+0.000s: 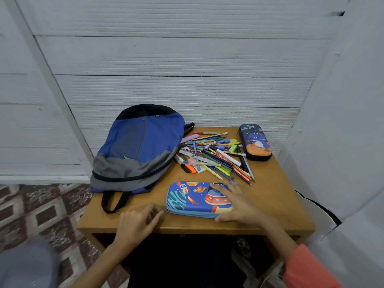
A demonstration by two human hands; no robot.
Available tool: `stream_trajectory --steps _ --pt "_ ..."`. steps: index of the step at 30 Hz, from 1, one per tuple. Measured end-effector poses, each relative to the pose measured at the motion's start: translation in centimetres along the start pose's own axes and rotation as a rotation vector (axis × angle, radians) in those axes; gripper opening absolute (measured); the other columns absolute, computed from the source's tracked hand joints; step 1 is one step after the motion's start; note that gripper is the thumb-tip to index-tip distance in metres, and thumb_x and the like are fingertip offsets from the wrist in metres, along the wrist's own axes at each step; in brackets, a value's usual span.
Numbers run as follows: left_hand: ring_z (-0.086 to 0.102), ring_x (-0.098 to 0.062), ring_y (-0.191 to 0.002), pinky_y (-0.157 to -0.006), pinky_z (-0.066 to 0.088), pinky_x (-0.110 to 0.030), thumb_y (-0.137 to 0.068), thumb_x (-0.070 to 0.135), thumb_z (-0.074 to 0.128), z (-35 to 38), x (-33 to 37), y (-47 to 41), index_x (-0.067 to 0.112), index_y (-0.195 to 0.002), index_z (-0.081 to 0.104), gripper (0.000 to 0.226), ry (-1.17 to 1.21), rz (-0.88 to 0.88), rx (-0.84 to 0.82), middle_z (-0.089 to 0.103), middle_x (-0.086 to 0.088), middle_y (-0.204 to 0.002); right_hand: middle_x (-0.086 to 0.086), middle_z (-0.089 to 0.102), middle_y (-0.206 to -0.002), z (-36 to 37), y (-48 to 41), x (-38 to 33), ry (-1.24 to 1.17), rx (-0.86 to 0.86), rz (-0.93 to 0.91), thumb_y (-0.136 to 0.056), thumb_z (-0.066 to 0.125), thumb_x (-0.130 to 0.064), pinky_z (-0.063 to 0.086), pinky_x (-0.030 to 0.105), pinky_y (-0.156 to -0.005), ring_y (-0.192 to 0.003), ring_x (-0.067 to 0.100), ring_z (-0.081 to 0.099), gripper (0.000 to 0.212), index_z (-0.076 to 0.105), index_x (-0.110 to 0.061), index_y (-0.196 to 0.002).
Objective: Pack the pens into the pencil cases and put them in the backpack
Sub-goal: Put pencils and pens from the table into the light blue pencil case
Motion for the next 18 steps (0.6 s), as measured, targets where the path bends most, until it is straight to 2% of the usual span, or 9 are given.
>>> stream_trajectory --steps 6,11,15,18 --pt "0.059 -0.002 -0.054 -0.048 0.047 -0.021 -0.088 0.057 0.043 0.7 -2.4 -3.4 0.032 -0.087 0.068 0.036 -0.094 -0.064 -0.003 0.064 0.014 -0.063 -0.023 0.004 -0.154 -0.1 0.0 0.0 -0.033 0.013 -0.014 -0.070 0.073 -0.060 0.035 0.043 -0.111 -0.144 0.009 0.007 0.095 0.014 -0.059 -0.143" --pt "0.066 -0.015 -0.072 -0.063 0.054 -0.031 -0.091 0.037 0.062 2.7 -3.0 -8.0 0.020 -0.092 0.069 0.018 -0.100 -0.133 -0.104 0.072 0.005 -0.082 -0.025 0.003 -0.154 -0.2 0.2 0.0 -0.081 0.012 -0.022 -0.073 0.075 -0.053 0.031 0.043 -0.114 -0.144 0.008 0.003 0.092 0.018 -0.054 -0.145" --pt "0.065 -0.022 -0.080 -0.069 0.054 -0.037 -0.093 0.037 0.060 4.6 -1.9 -11.4 0.013 -0.092 0.066 0.024 -0.149 -0.099 -0.204 0.072 -0.003 -0.088 -0.028 0.002 -0.153 0.0 0.0 0.2 -0.093 0.008 -0.022 -0.072 0.075 -0.054 0.031 0.044 -0.114 -0.144 0.007 0.001 0.091 0.019 -0.056 -0.144" --pt "0.064 -0.022 -0.086 -0.069 0.050 -0.033 -0.093 0.033 0.060 5.3 -1.1 -12.9 0.012 -0.092 0.067 0.022 -0.169 -0.062 -0.262 0.072 -0.004 -0.092 -0.028 0.002 -0.153 0.1 -0.1 0.3 -0.096 0.002 -0.024 -0.070 0.074 -0.056 0.031 0.045 -0.114 -0.145 0.009 0.001 0.091 0.019 -0.057 -0.143"
Point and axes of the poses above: each hand's wrist, its own y-axis away from the middle knuckle, its own z-axis out of the palm, x = y × z, the point moved 8 cm from there along -y, towards the middle knuckle
